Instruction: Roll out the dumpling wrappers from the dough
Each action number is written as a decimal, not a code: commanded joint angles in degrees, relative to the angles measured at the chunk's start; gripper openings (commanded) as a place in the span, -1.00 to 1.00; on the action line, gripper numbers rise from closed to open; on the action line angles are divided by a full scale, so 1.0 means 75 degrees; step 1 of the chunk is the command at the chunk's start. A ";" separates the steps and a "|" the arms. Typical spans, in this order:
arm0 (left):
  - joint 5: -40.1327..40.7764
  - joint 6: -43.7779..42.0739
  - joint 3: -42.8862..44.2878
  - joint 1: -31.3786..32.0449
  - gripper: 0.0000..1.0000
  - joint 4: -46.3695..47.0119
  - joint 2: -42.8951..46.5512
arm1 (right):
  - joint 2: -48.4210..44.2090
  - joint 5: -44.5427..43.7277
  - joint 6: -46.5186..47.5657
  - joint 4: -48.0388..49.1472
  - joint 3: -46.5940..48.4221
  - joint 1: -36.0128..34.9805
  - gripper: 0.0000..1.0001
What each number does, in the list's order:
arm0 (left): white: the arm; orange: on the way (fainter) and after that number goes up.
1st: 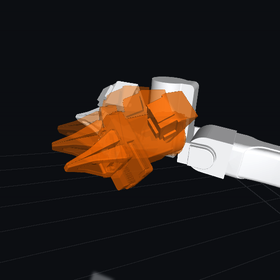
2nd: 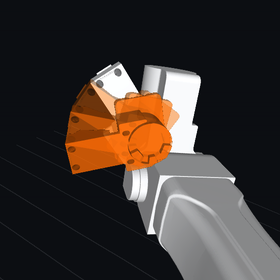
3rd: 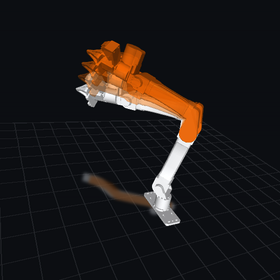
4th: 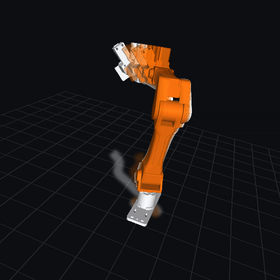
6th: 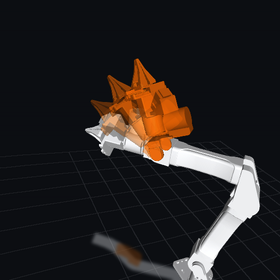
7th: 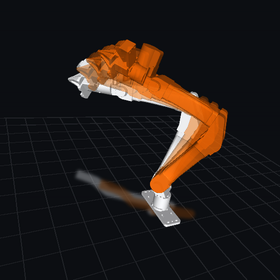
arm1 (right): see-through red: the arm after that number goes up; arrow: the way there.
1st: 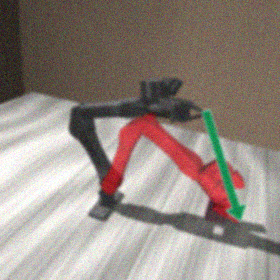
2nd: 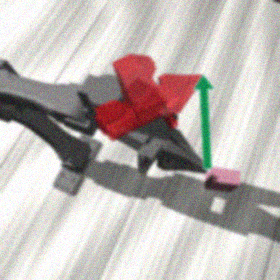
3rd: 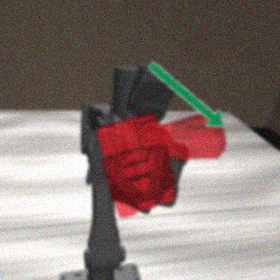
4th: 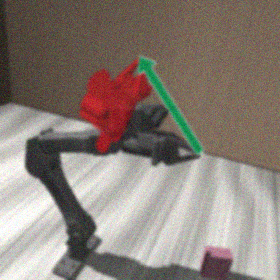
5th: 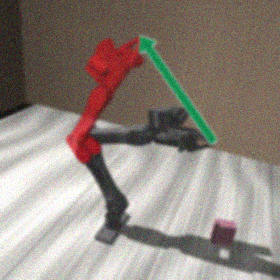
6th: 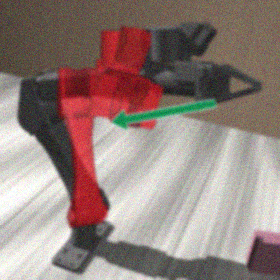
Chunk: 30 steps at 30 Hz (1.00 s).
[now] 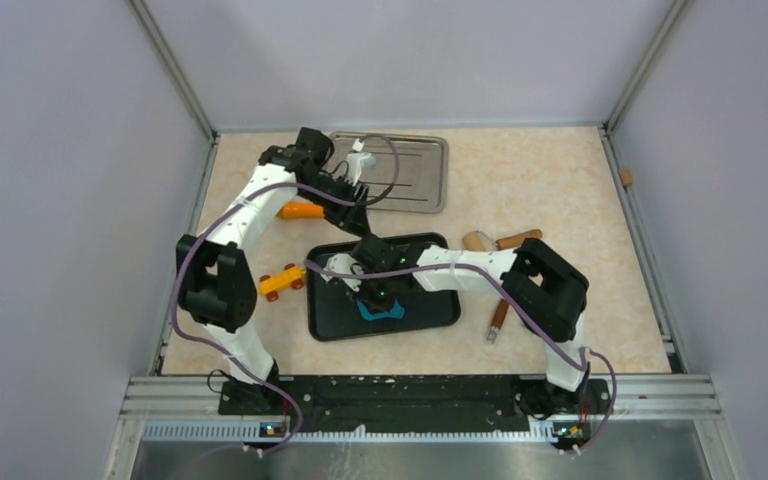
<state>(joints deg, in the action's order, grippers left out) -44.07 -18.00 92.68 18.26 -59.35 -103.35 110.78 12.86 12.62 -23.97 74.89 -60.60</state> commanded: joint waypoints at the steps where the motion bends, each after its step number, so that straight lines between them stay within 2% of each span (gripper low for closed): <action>1: -0.0343 0.0278 -0.0942 -0.0218 -0.10 0.0244 0.0798 | -0.0417 -0.0172 0.0649 0.0039 0.0278 -0.0126 -1.00; 10: 0.0072 0.0583 -0.1923 -0.0712 -0.06 0.0707 0.1721 | -0.1106 -0.0280 0.1219 -0.0729 0.0798 -0.0131 -1.00; 18: 0.0616 0.0950 -0.1918 -0.1478 -0.01 0.0966 0.2027 | -0.1632 -0.0441 0.1548 -0.1086 0.0625 0.0053 -1.00; 25: 0.1024 0.0404 -0.2075 -0.1533 0.04 0.0677 0.2698 | -0.3077 0.0155 0.2384 -0.2161 -0.0014 0.1557 -1.00; 30: 0.0736 -0.0121 -0.2431 -0.1527 0.07 0.0458 0.3054 | -0.4375 -0.0327 0.2883 -0.2617 -0.1200 0.2744 -1.00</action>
<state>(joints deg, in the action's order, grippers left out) -37.04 -15.00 76.49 6.59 -54.61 -83.44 85.69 11.73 30.00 -38.35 71.29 -44.99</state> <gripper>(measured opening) 0.532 0.029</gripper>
